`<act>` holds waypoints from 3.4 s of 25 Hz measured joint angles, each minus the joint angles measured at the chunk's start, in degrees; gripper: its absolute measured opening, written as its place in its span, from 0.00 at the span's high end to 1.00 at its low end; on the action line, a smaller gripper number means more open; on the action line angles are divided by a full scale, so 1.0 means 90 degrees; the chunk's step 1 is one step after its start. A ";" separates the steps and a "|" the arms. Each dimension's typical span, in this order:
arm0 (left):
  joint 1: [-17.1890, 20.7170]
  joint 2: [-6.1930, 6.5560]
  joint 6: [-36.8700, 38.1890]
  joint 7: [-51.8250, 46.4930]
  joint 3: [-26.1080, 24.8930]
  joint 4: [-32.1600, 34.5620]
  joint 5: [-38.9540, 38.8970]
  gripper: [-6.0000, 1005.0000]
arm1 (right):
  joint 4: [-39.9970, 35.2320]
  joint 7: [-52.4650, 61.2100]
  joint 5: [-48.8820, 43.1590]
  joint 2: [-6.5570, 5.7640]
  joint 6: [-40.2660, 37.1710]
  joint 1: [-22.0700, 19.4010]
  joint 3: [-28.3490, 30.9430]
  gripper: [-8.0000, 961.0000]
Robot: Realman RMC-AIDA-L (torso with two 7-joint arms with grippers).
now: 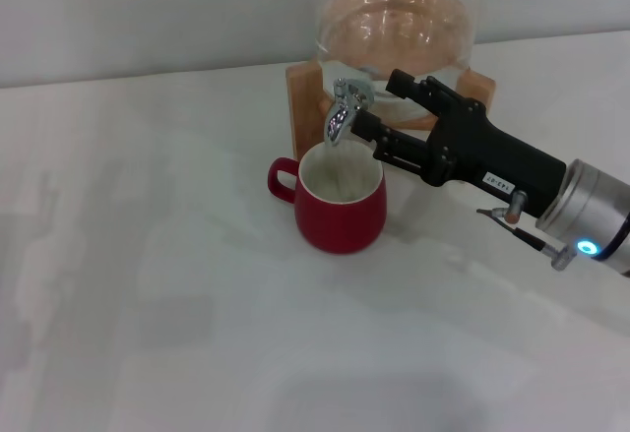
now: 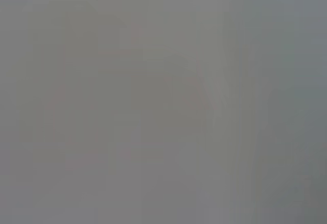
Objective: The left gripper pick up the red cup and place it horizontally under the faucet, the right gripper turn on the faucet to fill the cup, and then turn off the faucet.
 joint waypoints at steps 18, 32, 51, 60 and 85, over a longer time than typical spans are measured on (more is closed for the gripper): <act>-0.0104 -0.0009 -0.0018 -0.0041 0.0000 -0.0123 -0.0009 0.34 | -0.0030 0.0040 -0.0062 0.0045 -0.0408 -0.0165 -0.0395 0.10; -0.0124 -0.0009 -0.0037 -0.0041 0.0014 -0.0133 -0.0009 0.34 | -0.0030 0.0101 -0.0061 0.0069 -0.0333 -0.0043 -0.0728 0.10; -0.0128 -0.0009 -0.0037 -0.0041 0.0068 -0.0133 -0.0008 0.34 | -0.0029 0.0139 -0.0031 0.0078 0.0101 0.0163 -0.0819 0.10; -0.0179 -0.0009 -0.0077 -0.0041 0.0068 -0.0133 -0.0008 0.34 | -0.0029 0.0139 -0.0015 0.0060 0.0170 0.0205 -0.0770 0.10; -0.0193 0.0001 -0.0100 -0.0041 0.0068 -0.0133 -0.0008 0.34 | -0.0035 0.0114 0.0063 0.0057 0.0255 0.0173 -0.0761 0.10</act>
